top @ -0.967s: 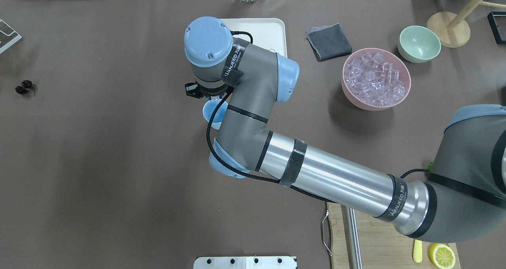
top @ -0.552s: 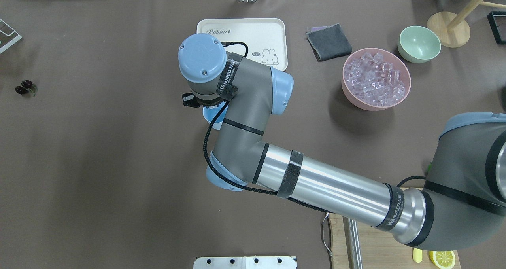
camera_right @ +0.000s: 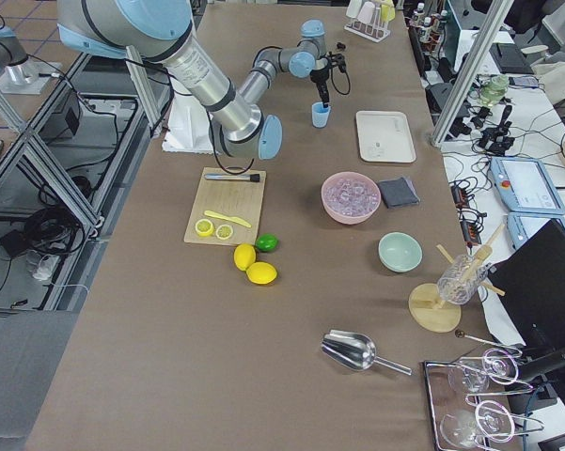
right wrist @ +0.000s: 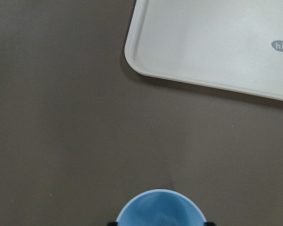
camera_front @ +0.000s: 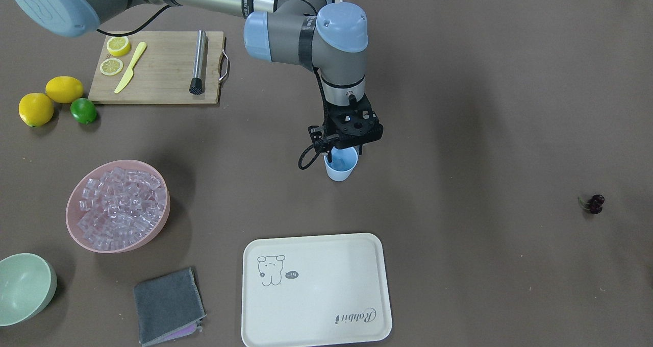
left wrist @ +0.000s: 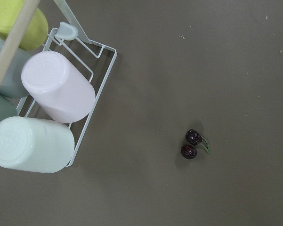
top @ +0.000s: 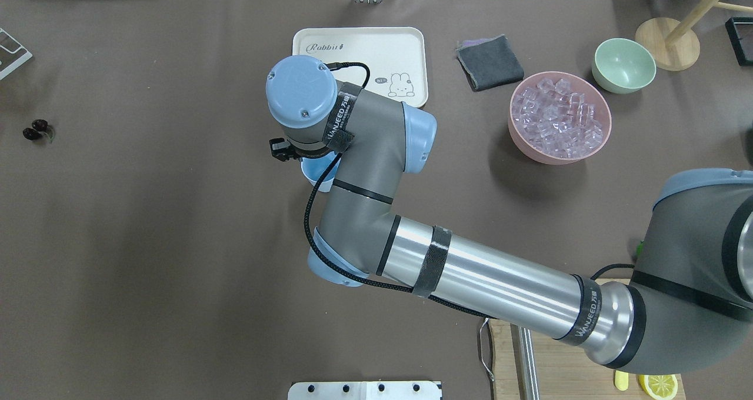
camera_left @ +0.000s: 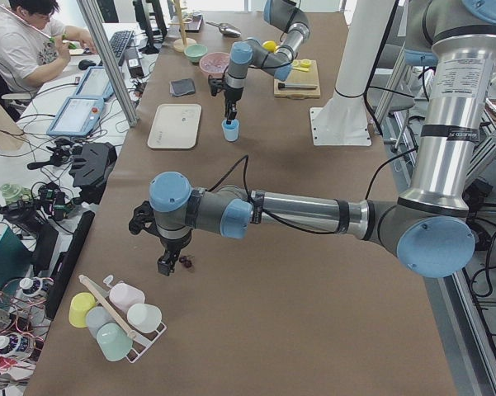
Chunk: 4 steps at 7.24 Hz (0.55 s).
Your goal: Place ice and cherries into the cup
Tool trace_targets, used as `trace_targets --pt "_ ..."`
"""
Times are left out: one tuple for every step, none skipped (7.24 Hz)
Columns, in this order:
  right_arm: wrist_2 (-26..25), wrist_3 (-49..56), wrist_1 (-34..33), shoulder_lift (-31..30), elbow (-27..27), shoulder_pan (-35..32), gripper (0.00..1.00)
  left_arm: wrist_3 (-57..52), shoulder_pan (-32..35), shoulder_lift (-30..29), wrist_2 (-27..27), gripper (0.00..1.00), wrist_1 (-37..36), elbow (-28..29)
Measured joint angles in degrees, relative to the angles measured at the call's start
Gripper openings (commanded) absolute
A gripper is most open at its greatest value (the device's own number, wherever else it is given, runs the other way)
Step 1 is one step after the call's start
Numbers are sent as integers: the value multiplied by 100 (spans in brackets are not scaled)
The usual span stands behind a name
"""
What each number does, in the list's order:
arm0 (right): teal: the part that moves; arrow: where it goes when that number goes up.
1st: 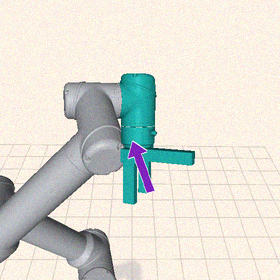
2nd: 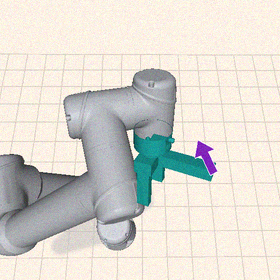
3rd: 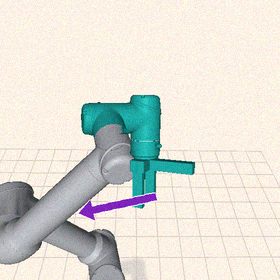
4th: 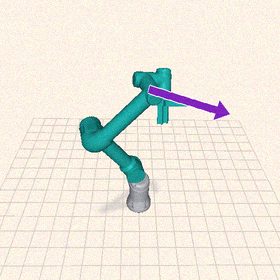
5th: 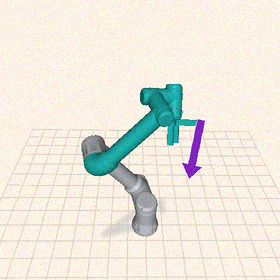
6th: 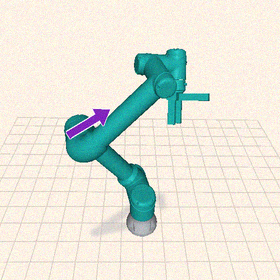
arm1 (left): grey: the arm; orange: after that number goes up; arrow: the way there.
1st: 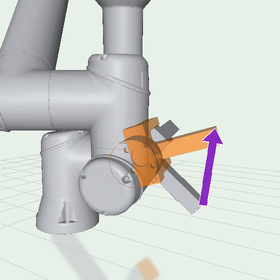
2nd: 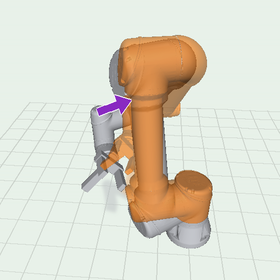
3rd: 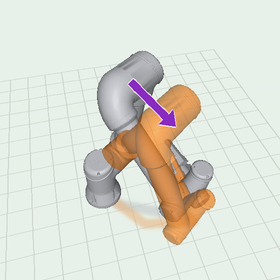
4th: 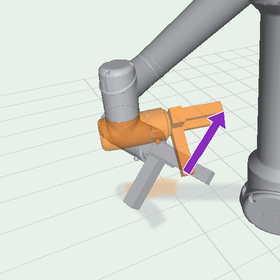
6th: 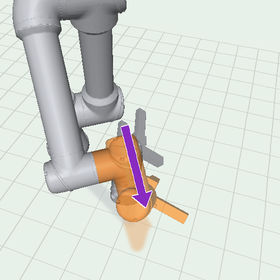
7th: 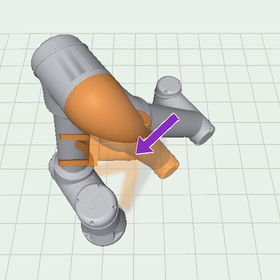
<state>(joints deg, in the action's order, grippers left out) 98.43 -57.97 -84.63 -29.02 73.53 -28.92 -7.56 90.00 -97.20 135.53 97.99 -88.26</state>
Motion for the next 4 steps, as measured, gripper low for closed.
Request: trace_targets --pt "91 14 -59 17 78 -125 99 0 0 0 0 98 0 -2" --pt "417 105 -230 5 257 -426 99 0 0 -2 0 98 0 -1" --pt "893 350 -482 -69 482 -839 99 0 0 -6 0 98 0 4" --pt "1315 763 -731 -268 698 -1299 98 0 0 -10 0 98 2 10"
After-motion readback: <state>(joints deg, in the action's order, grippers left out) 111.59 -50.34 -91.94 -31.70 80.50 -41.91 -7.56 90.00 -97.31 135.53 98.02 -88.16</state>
